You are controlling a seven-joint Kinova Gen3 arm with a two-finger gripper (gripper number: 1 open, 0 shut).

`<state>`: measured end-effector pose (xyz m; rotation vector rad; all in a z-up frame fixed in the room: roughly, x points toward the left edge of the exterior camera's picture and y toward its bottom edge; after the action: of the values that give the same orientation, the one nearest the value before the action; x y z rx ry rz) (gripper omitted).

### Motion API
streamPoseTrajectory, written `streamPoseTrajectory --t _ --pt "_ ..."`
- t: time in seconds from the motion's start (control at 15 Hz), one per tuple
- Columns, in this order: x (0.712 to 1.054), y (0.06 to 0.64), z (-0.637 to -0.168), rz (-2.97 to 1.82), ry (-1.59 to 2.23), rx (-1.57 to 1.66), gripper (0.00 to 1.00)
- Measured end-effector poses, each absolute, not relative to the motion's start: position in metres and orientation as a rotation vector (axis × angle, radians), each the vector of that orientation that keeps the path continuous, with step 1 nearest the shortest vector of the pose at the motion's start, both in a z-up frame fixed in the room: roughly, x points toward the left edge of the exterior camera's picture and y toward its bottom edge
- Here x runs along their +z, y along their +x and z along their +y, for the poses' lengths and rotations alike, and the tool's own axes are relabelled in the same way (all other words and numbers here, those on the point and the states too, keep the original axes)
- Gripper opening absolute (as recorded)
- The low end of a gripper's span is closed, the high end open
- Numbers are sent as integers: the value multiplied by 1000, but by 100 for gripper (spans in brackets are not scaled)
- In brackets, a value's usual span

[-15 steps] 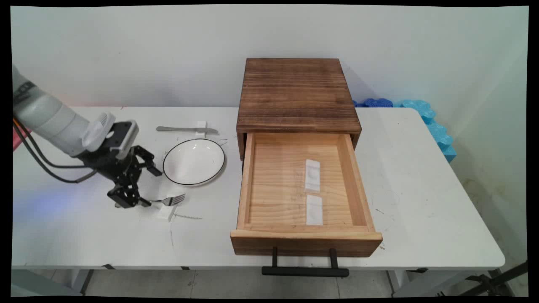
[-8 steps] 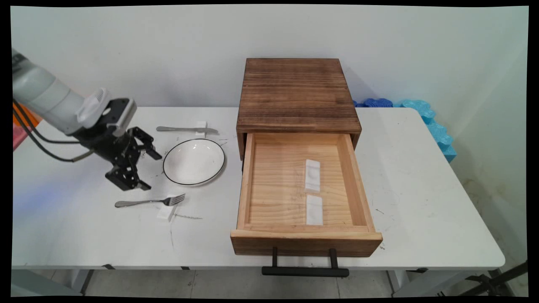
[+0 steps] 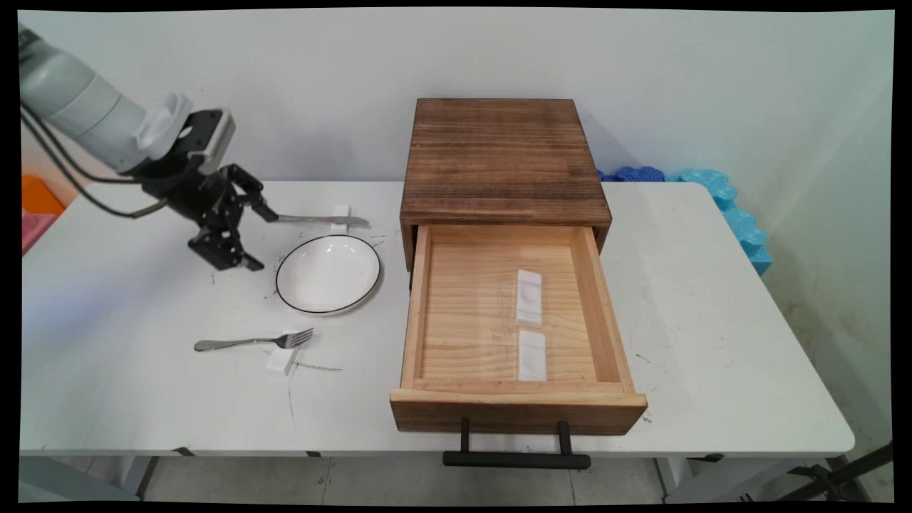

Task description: Pick up the knife from the left of the white plate

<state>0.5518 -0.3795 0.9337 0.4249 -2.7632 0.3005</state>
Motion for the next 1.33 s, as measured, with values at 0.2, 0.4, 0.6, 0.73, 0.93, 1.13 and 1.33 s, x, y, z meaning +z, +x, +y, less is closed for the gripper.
streamPoseTrajectory --t 0.2,0.4,0.6,0.73,0.93,1.13,1.33 --pt "936 559 -403 -2773 428 346 100" --pt "933 568 -430 -2786 431 389 100" --pt "922 580 -461 -2805 426 423 100" --pt "912 590 -479 -2818 418 435 100" --pt "893 603 -505 -2833 396 439 100" --pt "873 614 -526 -2843 365 419 100" --pt "856 619 -542 -2847 332 392 100"
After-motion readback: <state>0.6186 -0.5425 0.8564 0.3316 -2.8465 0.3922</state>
